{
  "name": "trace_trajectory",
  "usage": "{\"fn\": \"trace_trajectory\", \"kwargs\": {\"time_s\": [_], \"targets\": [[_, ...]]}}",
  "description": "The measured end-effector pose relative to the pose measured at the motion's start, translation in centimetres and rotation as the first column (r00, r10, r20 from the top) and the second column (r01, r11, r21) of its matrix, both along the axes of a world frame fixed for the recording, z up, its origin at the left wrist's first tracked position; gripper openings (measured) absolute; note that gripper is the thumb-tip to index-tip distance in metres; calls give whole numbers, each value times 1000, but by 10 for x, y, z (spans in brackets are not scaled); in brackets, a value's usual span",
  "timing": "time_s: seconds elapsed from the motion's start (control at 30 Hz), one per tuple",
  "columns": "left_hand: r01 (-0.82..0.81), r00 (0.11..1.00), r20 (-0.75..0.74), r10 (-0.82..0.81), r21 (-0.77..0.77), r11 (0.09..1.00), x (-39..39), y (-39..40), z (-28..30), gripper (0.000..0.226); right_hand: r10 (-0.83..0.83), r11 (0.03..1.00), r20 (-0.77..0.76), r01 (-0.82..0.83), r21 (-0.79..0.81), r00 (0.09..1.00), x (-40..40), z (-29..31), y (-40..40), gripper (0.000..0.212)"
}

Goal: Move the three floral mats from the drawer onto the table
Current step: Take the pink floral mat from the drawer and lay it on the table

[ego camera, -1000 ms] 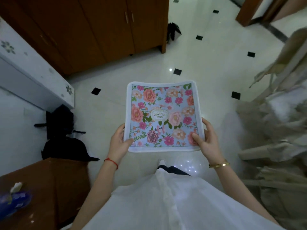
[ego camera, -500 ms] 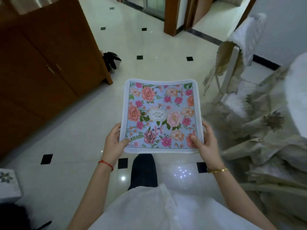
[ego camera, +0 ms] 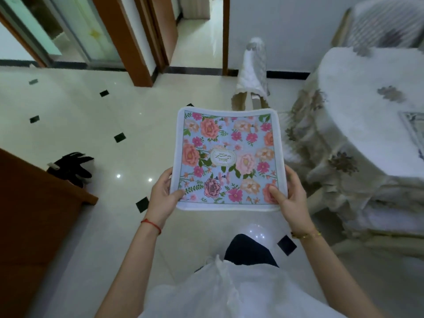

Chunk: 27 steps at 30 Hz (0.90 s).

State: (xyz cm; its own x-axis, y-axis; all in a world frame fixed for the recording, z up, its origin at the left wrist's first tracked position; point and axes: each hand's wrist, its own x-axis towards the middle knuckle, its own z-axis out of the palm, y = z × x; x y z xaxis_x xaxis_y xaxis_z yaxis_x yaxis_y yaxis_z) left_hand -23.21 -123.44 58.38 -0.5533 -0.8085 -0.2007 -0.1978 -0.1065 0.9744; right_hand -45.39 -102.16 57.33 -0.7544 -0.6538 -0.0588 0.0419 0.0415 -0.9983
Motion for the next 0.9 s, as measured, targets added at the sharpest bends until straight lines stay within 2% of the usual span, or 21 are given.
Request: {"fn": "trace_trajectory", "kwargs": {"time_s": [0.17, 0.4, 0.7, 0.9], "targets": [[192, 981, -1, -192, 0, 981, -87, -52, 2, 60, -171, 985, 44, 172, -5, 984, -43, -3, -14, 53], [423, 906, 3, -423, -23, 906, -243, -89, -9, 60, -408, 912, -4, 408, 48, 913, -138, -20, -15, 59], [550, 835, 9, -550, 38, 834, -452, -106, -14, 55, -565, 820, 5, 561, 112, 825, -291, -25, -17, 58], [656, 752, 73, -655, 8, 755, -573, -121, -19, 55, -655, 753, 60, 644, 135, 753, -364, -35, -29, 61]]}}
